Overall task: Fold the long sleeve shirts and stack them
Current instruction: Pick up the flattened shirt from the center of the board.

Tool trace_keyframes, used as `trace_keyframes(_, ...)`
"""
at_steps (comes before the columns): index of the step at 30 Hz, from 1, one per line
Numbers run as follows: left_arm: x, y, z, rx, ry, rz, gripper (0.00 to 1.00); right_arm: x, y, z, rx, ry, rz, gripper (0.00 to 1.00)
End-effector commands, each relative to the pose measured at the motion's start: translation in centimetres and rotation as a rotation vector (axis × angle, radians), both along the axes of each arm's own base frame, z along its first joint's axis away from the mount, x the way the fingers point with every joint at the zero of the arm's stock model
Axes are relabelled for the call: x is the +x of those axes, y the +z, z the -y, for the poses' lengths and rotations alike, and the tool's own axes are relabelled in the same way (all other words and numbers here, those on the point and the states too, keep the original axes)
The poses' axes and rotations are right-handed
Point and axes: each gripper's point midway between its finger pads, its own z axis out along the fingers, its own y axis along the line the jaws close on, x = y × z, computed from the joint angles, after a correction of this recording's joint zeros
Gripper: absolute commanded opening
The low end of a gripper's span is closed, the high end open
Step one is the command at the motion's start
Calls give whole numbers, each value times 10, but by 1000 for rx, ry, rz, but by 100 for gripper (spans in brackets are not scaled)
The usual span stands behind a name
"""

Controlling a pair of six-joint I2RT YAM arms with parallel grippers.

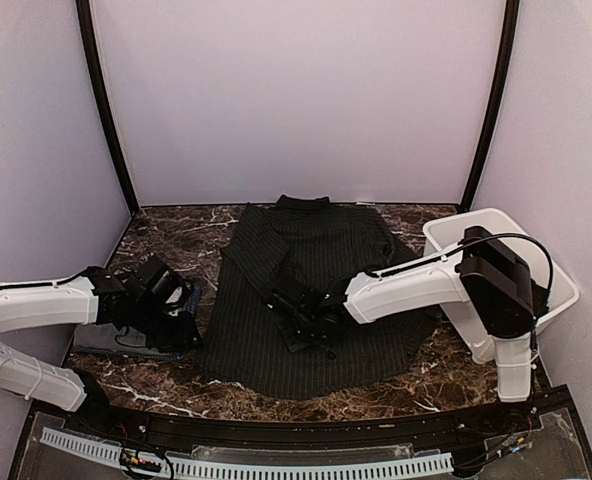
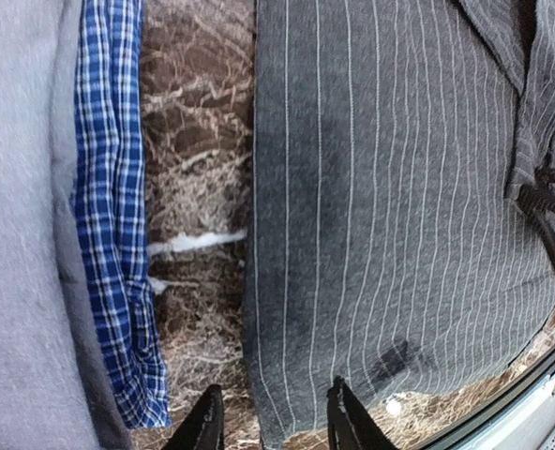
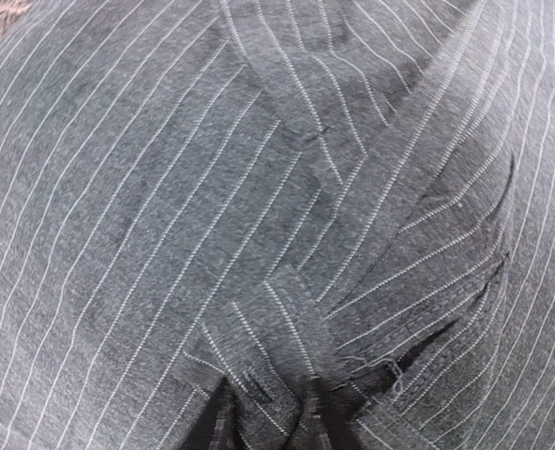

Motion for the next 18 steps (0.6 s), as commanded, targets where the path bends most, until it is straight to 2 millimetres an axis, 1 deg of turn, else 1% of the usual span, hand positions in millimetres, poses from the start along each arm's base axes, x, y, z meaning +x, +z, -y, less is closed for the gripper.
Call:
trace_keyframes(1,-12,-7,4,-51,0,-41,37,0,11,-2,65,-11,-25,18)
trace_keyframes(6,-15,-12,8,-83,5,-56,37,4,27,-4,111,-17,-26,4)
trace_keyframes(9,-19,-18,7,-81,8,-76,37,7,41,-3,132,-22,-11,0)
trace_keyframes(14,-23,-21,6,-77,6,-90,36,17,79,1,182,-42,45,0)
trace_keyframes(18,-27,-26,4,-67,13,-109,32,27,109,8,212,-62,94,0)
